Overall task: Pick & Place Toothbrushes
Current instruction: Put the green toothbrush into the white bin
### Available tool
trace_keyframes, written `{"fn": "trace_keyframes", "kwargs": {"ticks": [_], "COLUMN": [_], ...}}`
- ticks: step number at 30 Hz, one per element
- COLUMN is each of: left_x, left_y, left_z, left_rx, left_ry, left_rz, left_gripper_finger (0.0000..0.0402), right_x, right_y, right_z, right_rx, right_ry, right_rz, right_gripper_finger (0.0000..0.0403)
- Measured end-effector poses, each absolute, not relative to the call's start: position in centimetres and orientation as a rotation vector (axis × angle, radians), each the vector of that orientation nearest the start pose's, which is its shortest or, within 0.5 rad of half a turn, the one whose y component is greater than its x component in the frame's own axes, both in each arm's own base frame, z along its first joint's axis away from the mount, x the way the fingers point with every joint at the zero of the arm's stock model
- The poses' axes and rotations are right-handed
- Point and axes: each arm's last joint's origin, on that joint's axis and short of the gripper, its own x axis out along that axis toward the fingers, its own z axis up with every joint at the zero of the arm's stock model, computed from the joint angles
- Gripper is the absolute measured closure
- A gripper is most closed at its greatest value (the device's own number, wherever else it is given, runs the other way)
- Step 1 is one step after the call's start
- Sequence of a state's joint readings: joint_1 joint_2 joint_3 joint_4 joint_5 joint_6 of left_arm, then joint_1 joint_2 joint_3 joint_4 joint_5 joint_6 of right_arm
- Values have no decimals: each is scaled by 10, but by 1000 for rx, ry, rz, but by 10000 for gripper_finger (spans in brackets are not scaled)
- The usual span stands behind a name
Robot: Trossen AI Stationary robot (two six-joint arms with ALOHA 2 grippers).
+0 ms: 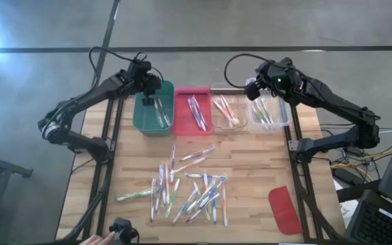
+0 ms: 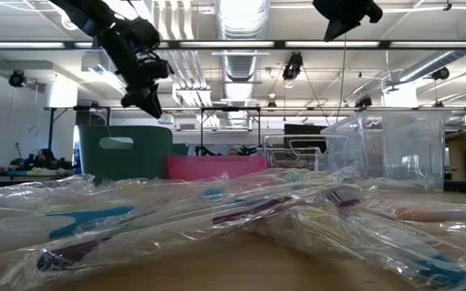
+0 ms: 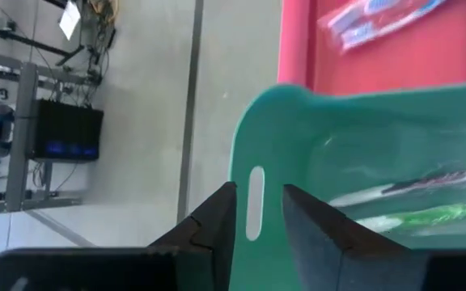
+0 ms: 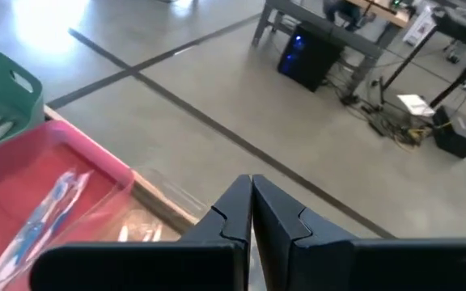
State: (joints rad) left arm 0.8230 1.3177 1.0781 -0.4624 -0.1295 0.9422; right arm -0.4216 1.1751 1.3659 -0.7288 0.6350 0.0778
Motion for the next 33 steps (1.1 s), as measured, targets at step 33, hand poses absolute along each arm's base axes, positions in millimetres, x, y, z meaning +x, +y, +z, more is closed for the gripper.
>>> {"fn": "trace_keyframes", "kwargs": {"ticks": [33], "left_x": [201], "left_y": [220], "left_z": [311], "left_rx": [558], "left_ry": [1003], "left_rz": [545], "left_gripper_finger": [303], "right_x": [190], "right_y": [-103], "right_z": [396], "right_rx": [30], "right_ry": [665], "right_rz": [-926], "right_gripper_finger": [394]}}
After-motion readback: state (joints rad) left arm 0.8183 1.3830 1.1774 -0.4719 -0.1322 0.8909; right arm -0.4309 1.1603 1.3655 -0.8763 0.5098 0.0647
